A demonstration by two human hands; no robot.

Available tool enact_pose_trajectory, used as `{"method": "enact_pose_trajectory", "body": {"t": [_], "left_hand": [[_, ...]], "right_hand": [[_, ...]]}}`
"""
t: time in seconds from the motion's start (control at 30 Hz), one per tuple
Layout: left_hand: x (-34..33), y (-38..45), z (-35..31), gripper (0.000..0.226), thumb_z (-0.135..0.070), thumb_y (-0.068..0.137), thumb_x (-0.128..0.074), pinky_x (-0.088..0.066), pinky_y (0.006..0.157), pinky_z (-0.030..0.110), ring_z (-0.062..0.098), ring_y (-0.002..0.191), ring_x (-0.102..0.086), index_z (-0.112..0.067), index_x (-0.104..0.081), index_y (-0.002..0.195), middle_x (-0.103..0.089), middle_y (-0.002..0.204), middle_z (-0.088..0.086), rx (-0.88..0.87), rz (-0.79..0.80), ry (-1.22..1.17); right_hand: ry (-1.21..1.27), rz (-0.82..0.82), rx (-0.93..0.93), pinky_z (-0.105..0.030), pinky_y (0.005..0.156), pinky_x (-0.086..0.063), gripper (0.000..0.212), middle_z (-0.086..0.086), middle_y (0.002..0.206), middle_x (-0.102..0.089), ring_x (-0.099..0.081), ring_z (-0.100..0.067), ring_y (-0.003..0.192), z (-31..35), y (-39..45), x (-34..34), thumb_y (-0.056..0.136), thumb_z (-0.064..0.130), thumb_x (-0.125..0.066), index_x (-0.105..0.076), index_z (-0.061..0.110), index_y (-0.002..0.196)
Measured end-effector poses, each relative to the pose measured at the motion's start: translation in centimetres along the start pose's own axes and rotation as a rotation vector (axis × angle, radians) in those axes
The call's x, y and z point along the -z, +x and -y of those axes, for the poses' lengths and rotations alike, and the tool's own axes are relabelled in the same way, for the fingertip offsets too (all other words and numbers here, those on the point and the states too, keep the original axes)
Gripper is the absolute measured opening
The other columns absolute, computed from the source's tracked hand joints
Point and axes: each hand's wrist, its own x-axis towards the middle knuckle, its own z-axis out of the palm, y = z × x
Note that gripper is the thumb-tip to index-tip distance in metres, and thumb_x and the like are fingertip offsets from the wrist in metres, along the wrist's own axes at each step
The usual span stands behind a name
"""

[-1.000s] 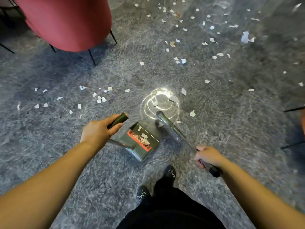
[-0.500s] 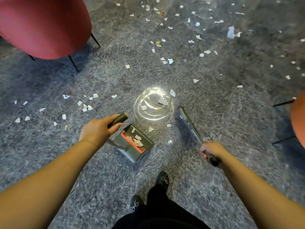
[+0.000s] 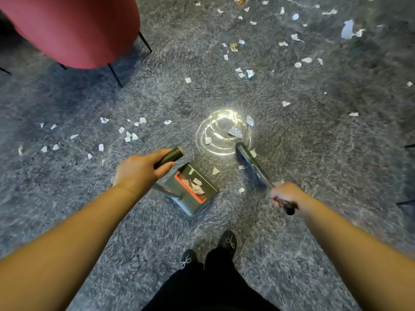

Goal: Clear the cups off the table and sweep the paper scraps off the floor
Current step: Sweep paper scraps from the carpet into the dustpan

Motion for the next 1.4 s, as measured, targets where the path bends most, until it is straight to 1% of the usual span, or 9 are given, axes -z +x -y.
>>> {"method": "enact_pose_trajectory", "body": {"t": [0.1, 0.2, 0.4, 0.53, 0.67, 0.77, 0.83, 1.1, 1.4], "left_hand": [[0.0, 0.1, -0.1, 0.038, -0.056, 0.09, -0.051, -0.039, 0.053, 0.027, 0.017, 0.059, -0.052, -0.052, -0.052, 0.128, -0.058, 0.065, -0.005, -0.007, 0.0, 0.013], [0.0, 0.1, 0.0, 0.038, -0.056, 0.091, -0.051, -0.042, 0.055, 0.028, 0.02, 0.062, -0.055, -0.051, -0.052, 0.128, -0.059, 0.067, -0.003, -0.022, 0.003, 0.0], [0.1, -0.4, 0.6, 0.039, -0.059, 0.09, -0.047, -0.049, 0.058, 0.031, 0.026, 0.07, -0.063, -0.053, -0.05, 0.128, -0.067, 0.077, 0.002, -0.026, 0.017, 0.024], [0.0, -0.9, 0.5, 0.038, -0.056, 0.091, -0.049, -0.053, 0.062, 0.036, 0.029, 0.072, -0.064, -0.049, -0.052, 0.129, -0.068, 0.079, 0.005, -0.036, 0.022, 0.007], [0.0, -0.8, 0.4, 0.037, -0.057, 0.091, -0.05, -0.051, 0.059, 0.034, 0.025, 0.067, -0.061, -0.05, -0.052, 0.127, -0.065, 0.072, 0.0, -0.049, 0.033, -0.035], [0.2, -0.5, 0.4, 0.038, -0.058, 0.091, -0.048, -0.041, 0.049, 0.027, 0.018, 0.059, -0.053, -0.052, -0.051, 0.128, -0.053, 0.061, -0.009, -0.055, 0.049, -0.026], [0.2, -0.5, 0.7, 0.038, -0.059, 0.09, -0.049, -0.044, 0.05, 0.028, 0.019, 0.059, -0.055, -0.051, -0.051, 0.128, -0.055, 0.063, -0.007, -0.057, 0.048, -0.04], [0.0, -0.8, 1.4, 0.038, -0.059, 0.089, -0.049, -0.05, 0.055, 0.032, 0.022, 0.064, -0.059, -0.051, -0.054, 0.126, -0.061, 0.068, -0.003, -0.054, 0.032, -0.07], [0.1, -0.4, 2.2, 0.036, -0.06, 0.09, -0.048, -0.051, 0.057, 0.032, 0.02, 0.063, -0.059, -0.052, -0.053, 0.125, -0.062, 0.067, -0.004, -0.055, 0.037, -0.072]], "right_hand": [[-0.03, 0.023, 0.038, -0.031, 0.048, -0.036, 0.032, -0.017, 0.053, -0.051, -0.047, -0.025, 0.048, -0.6, -0.6, -1.8, 0.086, -0.008, -0.047, -0.054, -0.011, 0.117], [-0.037, 0.056, 0.066, -0.032, 0.057, -0.038, 0.047, -0.017, 0.057, -0.052, -0.048, -0.024, 0.052, -0.9, -2.0, -3.2, 0.086, -0.007, -0.05, -0.041, -0.017, 0.132], [0.188, 0.062, 0.089, -0.032, 0.047, -0.036, 0.061, -0.015, 0.055, -0.051, -0.044, -0.023, 0.045, -2.5, -3.4, -5.0, 0.087, -0.01, -0.051, -0.031, -0.005, 0.144], [0.266, 0.023, 0.062, -0.032, 0.044, -0.034, 0.044, -0.014, 0.056, -0.047, -0.04, -0.023, 0.044, -3.4, -3.1, -4.5, 0.089, -0.011, -0.049, -0.047, -0.004, 0.132], [0.303, -0.028, -0.002, -0.032, 0.045, -0.033, 0.011, -0.014, 0.06, -0.044, -0.038, -0.024, 0.047, -3.4, -3.2, -3.6, 0.089, -0.012, -0.045, -0.05, -0.003, 0.092], [0.269, -0.039, -0.049, -0.033, 0.047, -0.031, 0.021, -0.016, 0.061, -0.046, -0.038, -0.024, 0.048, -3.6, -3.0, -3.6, 0.089, -0.011, -0.044, -0.046, -0.001, 0.071], [0.229, -0.028, -0.097, -0.028, 0.043, -0.03, 0.027, -0.014, 0.058, -0.047, -0.038, -0.022, 0.047, -4.1, -3.1, -4.3, 0.088, -0.008, -0.043, -0.047, 0.0, 0.063], [0.531, 0.051, -0.121, -0.015, 0.032, -0.029, 0.025, -0.012, 0.062, -0.041, -0.037, -0.015, 0.032, -3.7, -3.5, -10.3, 0.089, -0.012, -0.038, -0.043, 0.001, 0.069], [0.552, 0.132, -0.037, -0.015, 0.032, -0.029, 0.026, -0.012, 0.064, -0.042, -0.04, -0.012, 0.03, 0.3, -3.0, -11.3, 0.089, -0.009, -0.041, -0.044, 0.003, 0.066]]}}
